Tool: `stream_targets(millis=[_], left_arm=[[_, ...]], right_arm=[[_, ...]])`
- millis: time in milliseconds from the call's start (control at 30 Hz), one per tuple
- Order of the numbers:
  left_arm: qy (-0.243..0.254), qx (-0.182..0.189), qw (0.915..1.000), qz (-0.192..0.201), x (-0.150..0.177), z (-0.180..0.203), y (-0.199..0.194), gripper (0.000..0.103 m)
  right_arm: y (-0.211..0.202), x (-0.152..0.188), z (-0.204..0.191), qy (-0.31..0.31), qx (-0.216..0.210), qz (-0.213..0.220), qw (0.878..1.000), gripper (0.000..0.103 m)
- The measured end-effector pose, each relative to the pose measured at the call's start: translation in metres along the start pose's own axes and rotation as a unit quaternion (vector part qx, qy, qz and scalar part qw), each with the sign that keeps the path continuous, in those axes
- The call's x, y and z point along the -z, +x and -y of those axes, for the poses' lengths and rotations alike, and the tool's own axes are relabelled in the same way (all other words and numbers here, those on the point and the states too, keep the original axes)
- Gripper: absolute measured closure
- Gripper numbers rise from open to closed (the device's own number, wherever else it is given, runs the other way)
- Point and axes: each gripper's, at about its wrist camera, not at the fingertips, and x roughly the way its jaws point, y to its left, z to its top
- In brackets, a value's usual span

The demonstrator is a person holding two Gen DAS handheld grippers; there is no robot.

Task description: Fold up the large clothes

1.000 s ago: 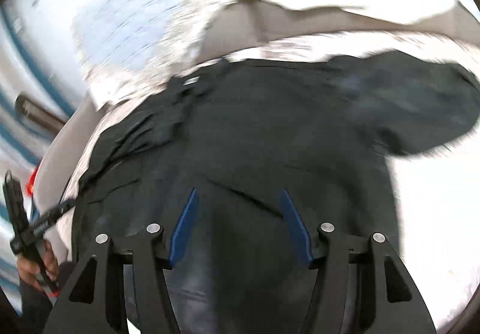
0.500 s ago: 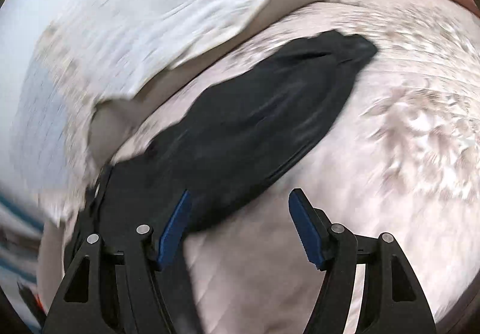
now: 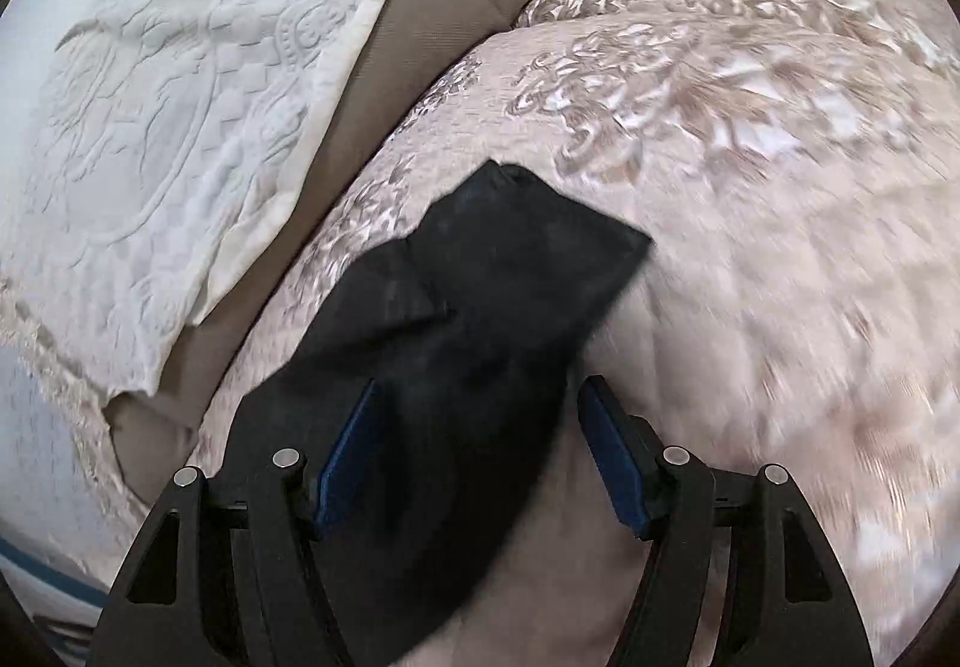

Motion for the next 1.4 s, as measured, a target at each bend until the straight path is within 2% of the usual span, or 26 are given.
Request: stream_targets(millis=[67, 100, 133, 167, 267, 433, 567, 700, 833, 1033, 1100, 1167, 1200, 1267, 1333, 1400], left_arm=[[-0.002, 0.000, 1.0000, -0.001, 0.000, 0.000, 0.000, 0.046], [-0.002, -0.001, 1.0000, -0.001, 0.000, -0.001, -0.001, 0.046], [-0.003, -0.002, 1.0000, -0.001, 0.001, -0.001, -0.002, 0.046], [-0.004, -0.001, 1.0000, 0.000, 0.001, -0.001, -0.003, 0.046], [-0.006, 0.002, 1.0000, 0.006, 0.004, -0.004, -0.011, 0.046], [-0.016, 0.010, 0.9997, 0.014, 0.006, -0.012, -0.022, 0.046], [-0.023, 0.015, 0.9993, 0.026, 0.006, -0.016, -0.032, 0.046], [-0.034, 0.023, 0.9984, 0.039, 0.006, -0.023, -0.043, 0.046], [-0.043, 0.028, 0.9977, 0.045, 0.008, -0.031, -0.049, 0.046], [-0.048, 0.023, 0.9973, 0.051, 0.007, -0.045, -0.053, 0.046], [-0.052, 0.024, 0.9971, 0.050, 0.006, -0.050, -0.052, 0.046], [-0.055, 0.023, 0.9971, 0.047, 0.006, -0.053, -0.050, 0.046], [-0.056, 0.023, 0.9971, 0.046, 0.005, -0.055, -0.050, 0.046], [-0.058, 0.027, 0.9968, 0.049, 0.003, -0.057, -0.051, 0.046], [-0.056, 0.032, 0.9965, 0.053, -0.002, -0.056, -0.053, 0.046], [-0.052, 0.041, 0.9962, 0.057, -0.011, -0.052, -0.052, 0.046]], right_arm=[[0.006, -0.007, -0.002, 0.007, -0.001, -0.007, 1.000, 0.036], [0.003, -0.010, 0.000, 0.009, 0.004, -0.010, 1.000, 0.043], [0.002, -0.015, -0.002, 0.007, 0.007, -0.015, 1.000, 0.077], [0.002, -0.017, -0.004, 0.006, 0.003, -0.021, 1.000, 0.093], [-0.021, -0.013, -0.034, -0.040, -0.021, -0.009, 0.999, 0.095], [-0.070, 0.009, -0.110, -0.125, -0.096, 0.004, 0.988, 0.096], [-0.105, 0.043, -0.187, -0.193, -0.165, -0.006, 0.967, 0.097], [-0.110, 0.094, -0.254, -0.253, -0.212, -0.044, 0.943, 0.097], [-0.084, 0.160, -0.301, -0.302, -0.228, -0.103, 0.920, 0.097], [-0.013, 0.261, -0.331, -0.346, -0.201, -0.195, 0.896, 0.095], [0.019, 0.295, -0.333, -0.359, -0.173, -0.234, 0.887, 0.088], [0.041, 0.313, -0.330, -0.364, -0.150, -0.264, 0.881, 0.075], [0.048, 0.323, -0.326, -0.363, -0.142, -0.278, 0.878, 0.073], [0.036, 0.327, -0.322, -0.361, -0.162, -0.277, 0.876, 0.056], [0.016, 0.320, -0.319, -0.348, -0.212, -0.284, 0.868, 0.054], [-0.009, 0.309, -0.314, -0.352, -0.245, -0.274, 0.861, 0.054]])
